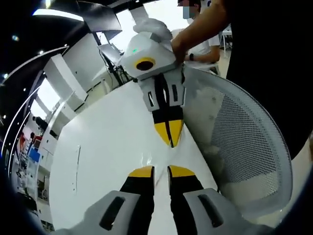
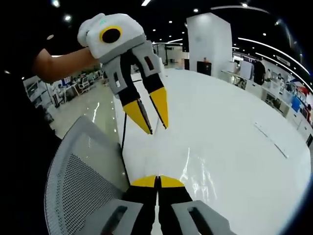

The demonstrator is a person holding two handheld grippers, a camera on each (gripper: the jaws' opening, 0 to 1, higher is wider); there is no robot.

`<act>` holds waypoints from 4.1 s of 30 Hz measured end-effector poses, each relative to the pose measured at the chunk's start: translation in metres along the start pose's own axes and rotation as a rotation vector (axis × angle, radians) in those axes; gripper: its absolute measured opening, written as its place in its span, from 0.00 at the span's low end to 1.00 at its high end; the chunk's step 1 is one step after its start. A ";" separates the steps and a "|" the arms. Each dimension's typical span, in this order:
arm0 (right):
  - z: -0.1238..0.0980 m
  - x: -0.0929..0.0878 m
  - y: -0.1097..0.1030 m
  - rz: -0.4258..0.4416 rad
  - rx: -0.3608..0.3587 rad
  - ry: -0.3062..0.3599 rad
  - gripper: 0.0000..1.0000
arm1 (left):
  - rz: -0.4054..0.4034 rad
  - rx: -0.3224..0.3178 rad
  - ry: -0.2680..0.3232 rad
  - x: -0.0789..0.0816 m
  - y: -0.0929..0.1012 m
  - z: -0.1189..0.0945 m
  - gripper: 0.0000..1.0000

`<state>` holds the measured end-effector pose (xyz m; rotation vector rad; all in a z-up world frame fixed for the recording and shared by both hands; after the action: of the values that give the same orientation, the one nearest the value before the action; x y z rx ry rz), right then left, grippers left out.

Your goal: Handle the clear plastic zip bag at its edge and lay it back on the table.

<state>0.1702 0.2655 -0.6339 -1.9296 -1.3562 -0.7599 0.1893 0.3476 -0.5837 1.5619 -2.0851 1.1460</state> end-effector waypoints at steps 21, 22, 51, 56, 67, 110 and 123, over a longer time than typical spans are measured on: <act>-0.012 0.012 0.010 0.034 -0.046 -0.001 0.00 | 0.189 -0.026 -0.051 0.005 0.019 0.027 0.00; -0.013 0.013 0.011 0.032 -0.054 0.001 0.00 | 0.195 -0.023 -0.053 0.004 0.019 0.027 0.00; -0.047 0.061 0.044 -0.030 -0.252 0.127 0.00 | 0.116 0.123 -0.056 0.003 0.015 0.013 0.00; -0.054 0.070 0.046 -0.041 -0.270 0.144 0.00 | 0.099 0.140 -0.056 0.002 0.014 0.010 0.00; -0.075 0.084 0.057 -0.077 -0.314 0.152 0.00 | 0.082 0.164 -0.026 0.010 0.005 0.006 0.00; -0.081 0.150 0.158 -0.358 -0.340 -0.005 0.00 | -0.574 0.598 0.184 -0.019 -0.024 -0.095 0.41; -0.031 0.089 0.141 -0.366 -0.304 -0.100 0.00 | -0.687 0.705 0.158 -0.045 0.007 -0.121 0.41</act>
<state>0.3281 0.2562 -0.5720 -1.9915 -1.7694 -1.1113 0.1732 0.4680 -0.5383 2.1332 -0.9050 1.7051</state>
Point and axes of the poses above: the point that each gripper's makers call its tool centre point, and the gripper's own axes: z roughly forward along the fingers, y roughly to its right, x roughly out of its top, the point moved 4 cm from there along -z, roughly backward along the fingers, and after that the axes turned 8 degrees about x, right-handed, at the moved point
